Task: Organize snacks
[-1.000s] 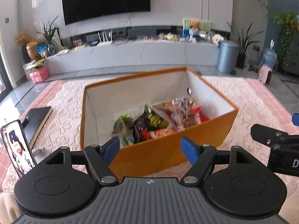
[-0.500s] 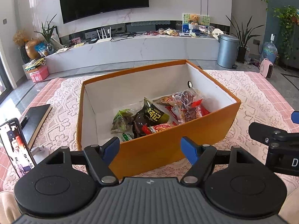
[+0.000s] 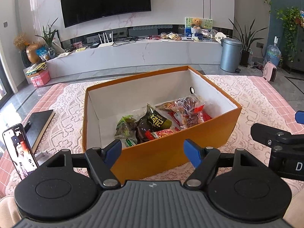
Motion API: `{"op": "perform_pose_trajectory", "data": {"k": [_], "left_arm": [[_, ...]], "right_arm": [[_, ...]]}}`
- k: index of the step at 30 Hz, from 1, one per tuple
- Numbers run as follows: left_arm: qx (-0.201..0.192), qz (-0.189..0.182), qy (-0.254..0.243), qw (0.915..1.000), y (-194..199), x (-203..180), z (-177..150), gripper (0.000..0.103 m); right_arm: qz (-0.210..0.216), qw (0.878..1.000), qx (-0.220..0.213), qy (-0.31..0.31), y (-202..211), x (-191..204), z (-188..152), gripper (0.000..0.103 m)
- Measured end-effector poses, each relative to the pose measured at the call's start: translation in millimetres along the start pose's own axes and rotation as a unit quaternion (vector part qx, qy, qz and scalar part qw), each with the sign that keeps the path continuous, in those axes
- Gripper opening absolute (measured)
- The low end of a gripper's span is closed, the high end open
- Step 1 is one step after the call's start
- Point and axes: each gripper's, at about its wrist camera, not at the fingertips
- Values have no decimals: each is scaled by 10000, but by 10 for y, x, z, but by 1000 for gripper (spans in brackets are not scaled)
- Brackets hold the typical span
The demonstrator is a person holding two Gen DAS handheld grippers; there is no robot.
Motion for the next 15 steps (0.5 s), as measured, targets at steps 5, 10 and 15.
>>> {"op": "perform_pose_trajectory", "data": {"k": [5,10,15], "left_arm": [[-50,13,-13,10000,32,7,9,87],[-117,36,-17,9999,78,13,19,87],[-168,54,-9,9998,118,23,37,87]], "right_arm": [[6,10000,-47,-14,32,-6,4,99],[26,9999,-101,-16,68,5,18,99],[36,9999,-160,-3,120,6,10,99]]}}
Point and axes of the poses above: each gripper's, at about its wrist camera, not at the fingertips, and y roughly against the way its jaws point, x to its left, z to its top, and after that the axes turned 10 degrees about -y, right-handed
